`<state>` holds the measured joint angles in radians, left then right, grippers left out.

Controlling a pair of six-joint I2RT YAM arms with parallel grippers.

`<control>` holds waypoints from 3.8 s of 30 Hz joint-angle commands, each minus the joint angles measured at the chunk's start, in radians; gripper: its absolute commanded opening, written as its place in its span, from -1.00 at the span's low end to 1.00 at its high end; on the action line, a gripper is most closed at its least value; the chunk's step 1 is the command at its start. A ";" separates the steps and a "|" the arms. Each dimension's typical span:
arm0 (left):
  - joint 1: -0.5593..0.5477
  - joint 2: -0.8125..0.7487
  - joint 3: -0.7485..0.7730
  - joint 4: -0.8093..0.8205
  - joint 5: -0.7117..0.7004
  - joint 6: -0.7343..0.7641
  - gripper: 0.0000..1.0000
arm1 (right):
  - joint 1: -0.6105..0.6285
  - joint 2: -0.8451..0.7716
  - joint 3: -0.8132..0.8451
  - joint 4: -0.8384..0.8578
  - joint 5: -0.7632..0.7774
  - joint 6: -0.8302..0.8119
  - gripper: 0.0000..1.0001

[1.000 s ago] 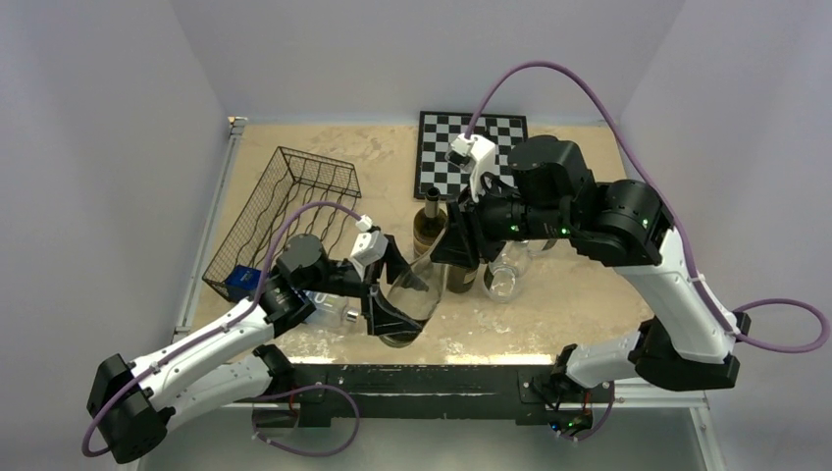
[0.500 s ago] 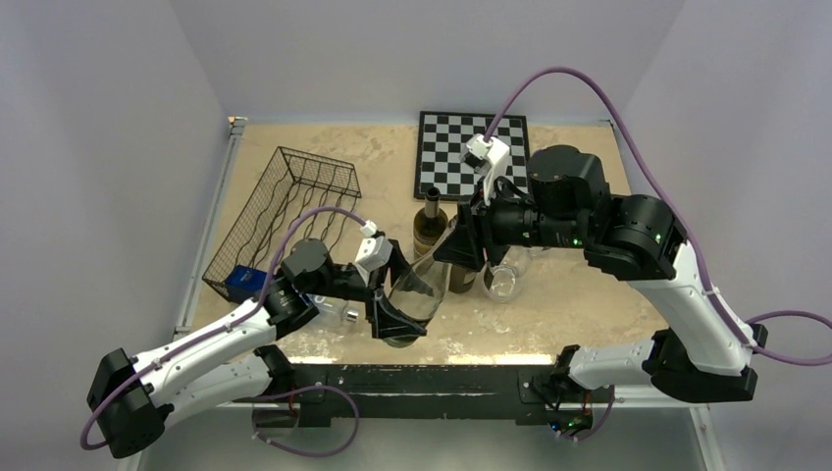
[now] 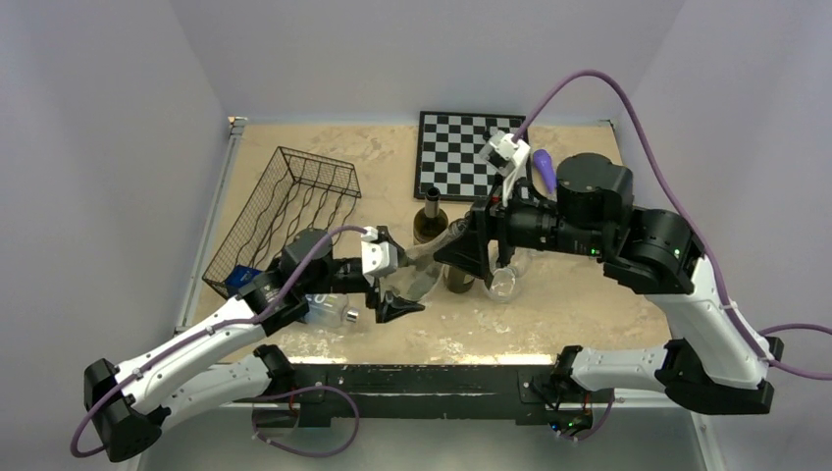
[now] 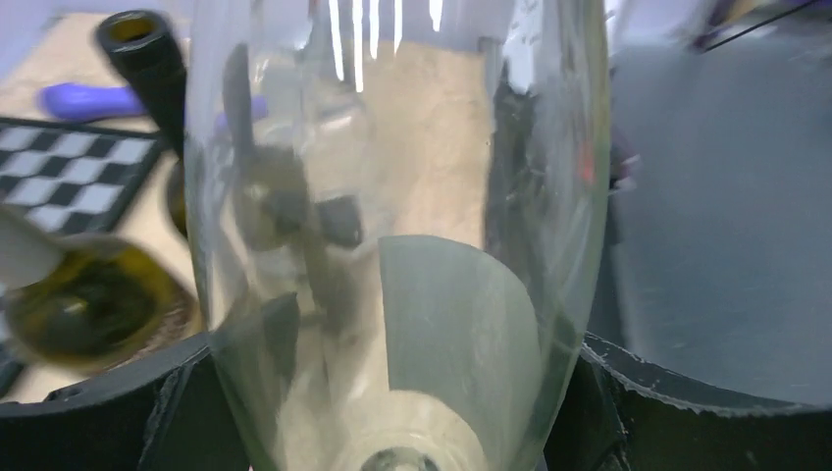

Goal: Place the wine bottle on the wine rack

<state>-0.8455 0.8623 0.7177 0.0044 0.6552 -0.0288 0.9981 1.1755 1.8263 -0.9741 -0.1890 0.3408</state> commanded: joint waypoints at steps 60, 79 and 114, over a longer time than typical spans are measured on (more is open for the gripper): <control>0.011 -0.154 0.209 -0.066 -0.724 1.206 -1.00 | 0.070 0.442 0.209 -0.353 0.131 -0.152 0.35; 0.012 -0.169 0.195 -0.090 -0.781 1.127 -0.02 | 0.093 0.366 0.164 -0.276 0.211 -0.144 -1.00; 0.013 -0.323 0.151 -0.530 -0.596 1.157 0.99 | 0.099 0.432 0.494 -0.417 0.165 -0.135 -1.00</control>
<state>-0.8371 0.5365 0.8700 -0.5488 0.0105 1.0222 1.1072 1.5955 2.1635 -1.4464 -0.0505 0.1898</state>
